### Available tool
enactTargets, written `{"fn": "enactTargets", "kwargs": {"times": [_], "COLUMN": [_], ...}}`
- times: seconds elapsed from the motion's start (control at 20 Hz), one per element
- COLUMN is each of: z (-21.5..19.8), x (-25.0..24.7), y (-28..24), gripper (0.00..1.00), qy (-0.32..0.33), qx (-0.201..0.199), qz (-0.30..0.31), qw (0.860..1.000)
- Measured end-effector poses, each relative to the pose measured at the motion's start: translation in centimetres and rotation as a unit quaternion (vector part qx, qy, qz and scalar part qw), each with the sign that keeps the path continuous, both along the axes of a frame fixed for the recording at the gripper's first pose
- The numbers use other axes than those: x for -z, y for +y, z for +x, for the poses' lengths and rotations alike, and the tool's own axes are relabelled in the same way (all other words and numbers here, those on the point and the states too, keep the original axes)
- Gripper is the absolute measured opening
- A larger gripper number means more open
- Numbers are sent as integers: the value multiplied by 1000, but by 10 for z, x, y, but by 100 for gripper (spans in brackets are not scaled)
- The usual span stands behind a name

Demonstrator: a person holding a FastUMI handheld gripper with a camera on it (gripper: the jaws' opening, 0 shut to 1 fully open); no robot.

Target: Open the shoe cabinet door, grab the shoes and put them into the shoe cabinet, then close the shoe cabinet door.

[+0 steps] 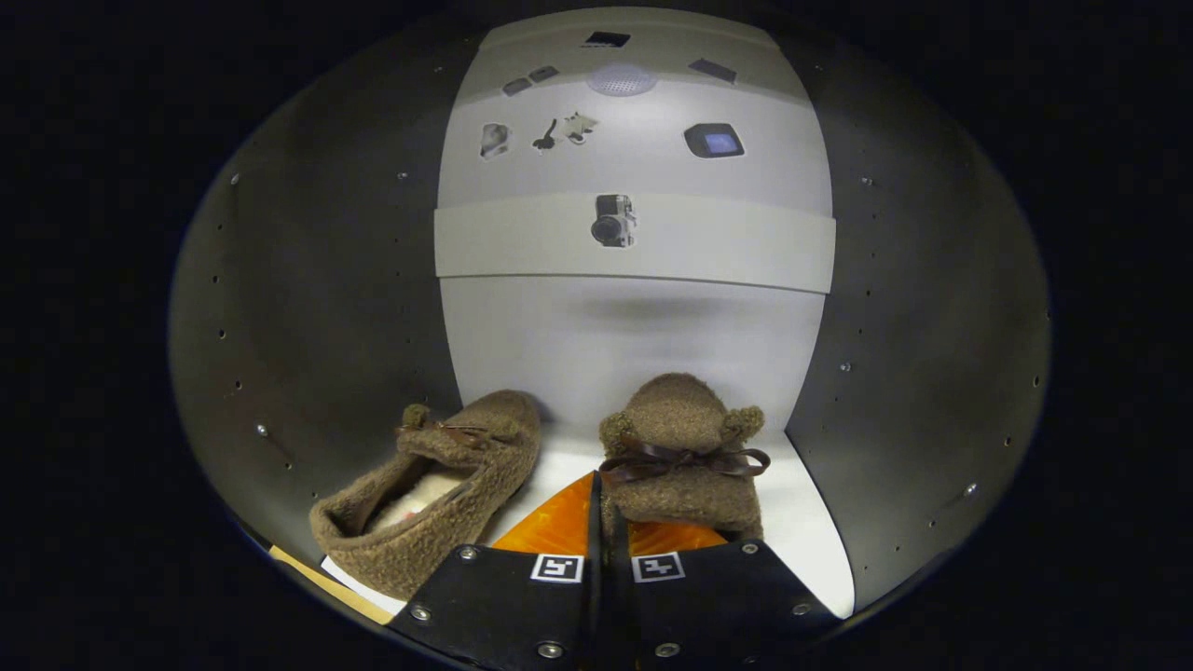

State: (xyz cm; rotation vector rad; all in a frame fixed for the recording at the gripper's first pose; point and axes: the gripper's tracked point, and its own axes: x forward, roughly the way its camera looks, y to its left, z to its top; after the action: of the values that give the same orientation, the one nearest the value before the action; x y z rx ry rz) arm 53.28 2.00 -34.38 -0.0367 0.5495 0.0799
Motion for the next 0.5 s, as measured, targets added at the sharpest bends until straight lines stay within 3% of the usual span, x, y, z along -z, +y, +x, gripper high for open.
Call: {"fn": "enactTargets", "kwargs": {"times": [0.15, 0.35, 0.4, 0.5], "z": [4, 6, 4, -2], "x": [7, 10, 10, 5], "y": [-1, 4, 4, 6], "gripper": [7, 18, 24, 47], "qy": [9, 13, 15, 15], "qx": [6, 2, 4, 13], "qz": [7, 14, 8, -1], "qw": [1000, 1000, 1000, 1000]}}
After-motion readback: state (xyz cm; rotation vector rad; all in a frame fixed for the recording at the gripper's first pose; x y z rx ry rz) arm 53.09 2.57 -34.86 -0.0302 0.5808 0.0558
